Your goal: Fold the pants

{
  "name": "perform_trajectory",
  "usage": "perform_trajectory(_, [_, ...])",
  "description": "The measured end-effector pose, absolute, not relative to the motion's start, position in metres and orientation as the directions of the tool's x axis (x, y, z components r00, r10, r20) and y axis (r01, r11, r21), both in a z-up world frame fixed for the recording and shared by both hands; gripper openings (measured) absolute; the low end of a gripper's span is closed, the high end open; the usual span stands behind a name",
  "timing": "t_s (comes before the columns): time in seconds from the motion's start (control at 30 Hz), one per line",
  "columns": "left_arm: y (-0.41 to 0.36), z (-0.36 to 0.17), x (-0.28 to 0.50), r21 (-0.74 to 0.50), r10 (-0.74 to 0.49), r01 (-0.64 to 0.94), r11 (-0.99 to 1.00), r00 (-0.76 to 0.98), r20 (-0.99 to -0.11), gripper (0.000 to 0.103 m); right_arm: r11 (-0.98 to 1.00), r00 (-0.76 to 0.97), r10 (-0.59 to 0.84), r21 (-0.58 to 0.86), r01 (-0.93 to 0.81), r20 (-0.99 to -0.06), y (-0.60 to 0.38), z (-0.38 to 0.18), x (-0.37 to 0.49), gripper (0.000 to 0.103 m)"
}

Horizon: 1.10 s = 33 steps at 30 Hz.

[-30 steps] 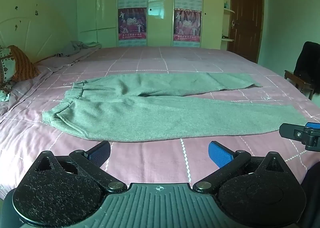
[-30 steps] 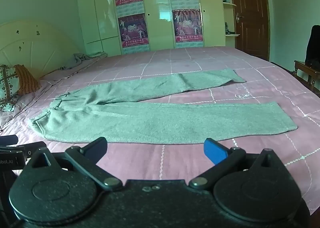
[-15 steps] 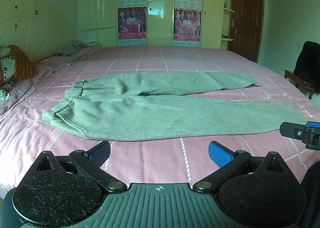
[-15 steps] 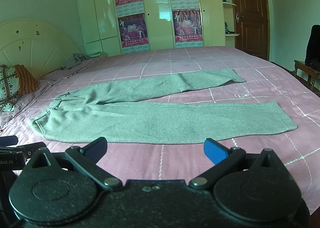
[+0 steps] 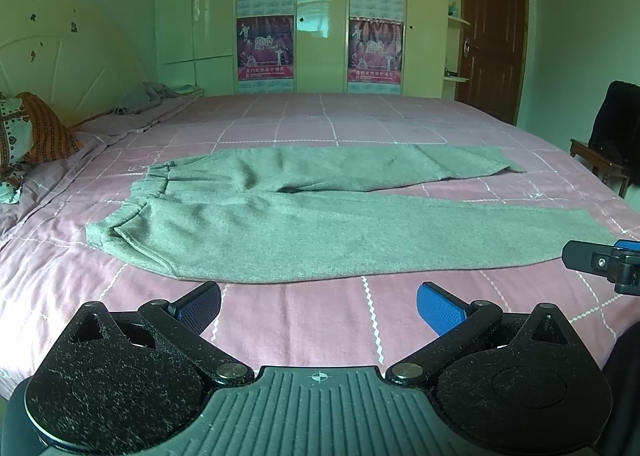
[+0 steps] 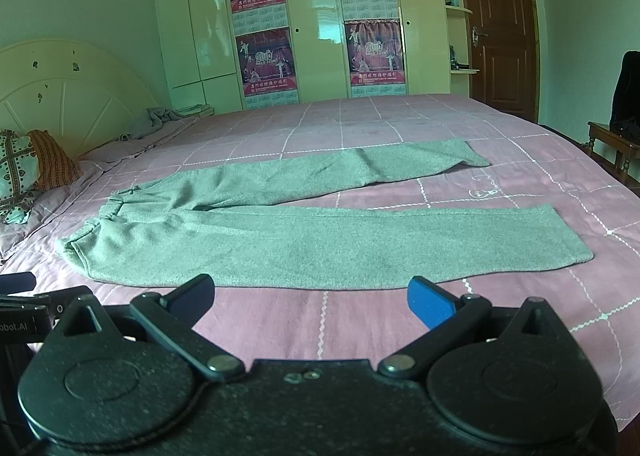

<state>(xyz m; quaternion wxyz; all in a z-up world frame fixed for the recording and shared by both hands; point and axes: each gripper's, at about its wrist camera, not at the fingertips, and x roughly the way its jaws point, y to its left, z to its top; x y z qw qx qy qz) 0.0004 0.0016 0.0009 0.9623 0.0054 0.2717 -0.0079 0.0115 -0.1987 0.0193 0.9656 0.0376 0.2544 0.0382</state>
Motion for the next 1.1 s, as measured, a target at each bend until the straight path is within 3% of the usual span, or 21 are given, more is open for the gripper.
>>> perform_trajectory(1.1, [0.0009,-0.0005,-0.0004,0.013,-0.01,0.019,1.0,0.854,-0.52,0.103,0.994,0.867,0.095,0.092,-0.058,-0.49,-0.1981,0.0237,0.0108,0.103])
